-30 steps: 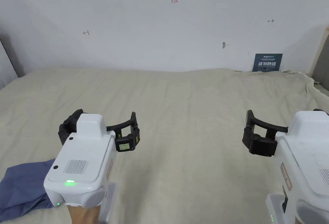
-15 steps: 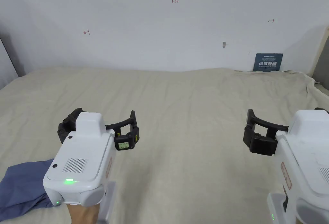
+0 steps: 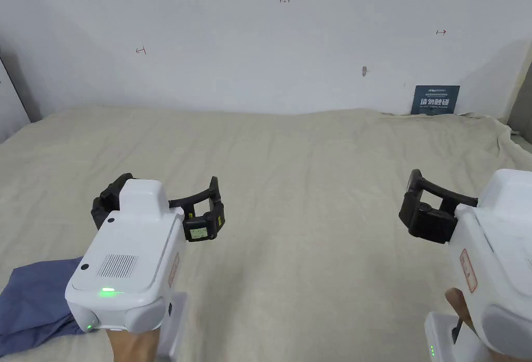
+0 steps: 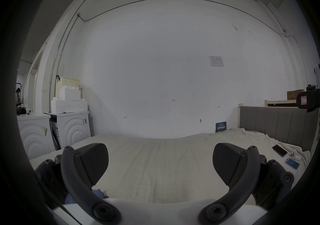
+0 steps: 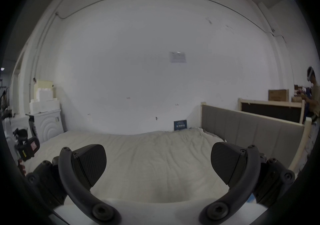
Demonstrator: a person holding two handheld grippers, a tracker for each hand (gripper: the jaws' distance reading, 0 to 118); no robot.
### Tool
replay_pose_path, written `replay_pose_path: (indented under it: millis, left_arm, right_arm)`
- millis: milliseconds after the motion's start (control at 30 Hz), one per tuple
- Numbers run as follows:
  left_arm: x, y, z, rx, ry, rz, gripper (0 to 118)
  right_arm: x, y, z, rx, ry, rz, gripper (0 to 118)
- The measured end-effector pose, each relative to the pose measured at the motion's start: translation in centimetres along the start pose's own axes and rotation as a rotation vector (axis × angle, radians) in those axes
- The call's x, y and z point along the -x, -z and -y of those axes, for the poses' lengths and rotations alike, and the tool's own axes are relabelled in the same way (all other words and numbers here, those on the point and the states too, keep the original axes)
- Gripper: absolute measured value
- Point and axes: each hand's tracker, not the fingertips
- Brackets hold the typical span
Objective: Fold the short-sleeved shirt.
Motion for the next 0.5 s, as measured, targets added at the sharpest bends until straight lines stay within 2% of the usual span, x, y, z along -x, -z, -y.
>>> replay_pose_path:
  millis: [200, 333, 500]
  left_arm:
    - [0.4, -0.2, -0.8, -0.01, -0.022, 0.009, 118]
    - [0.6, -0.1, -0.9, -0.014, -0.029, 0.01, 118]
    - [0.9, 0.2, -0.9, -0.009, -0.025, 0.004, 118]
  right_arm:
    - [-0.5, 1.5, -1.4, 0.29, 0.094, 0.082, 118]
    - [-1.1, 2.2, -1.3, 0.385, 0.118, 0.062, 118]
    - [-0.7, 2.5, -0.9, 0.392, 0.058, 0.121, 117]
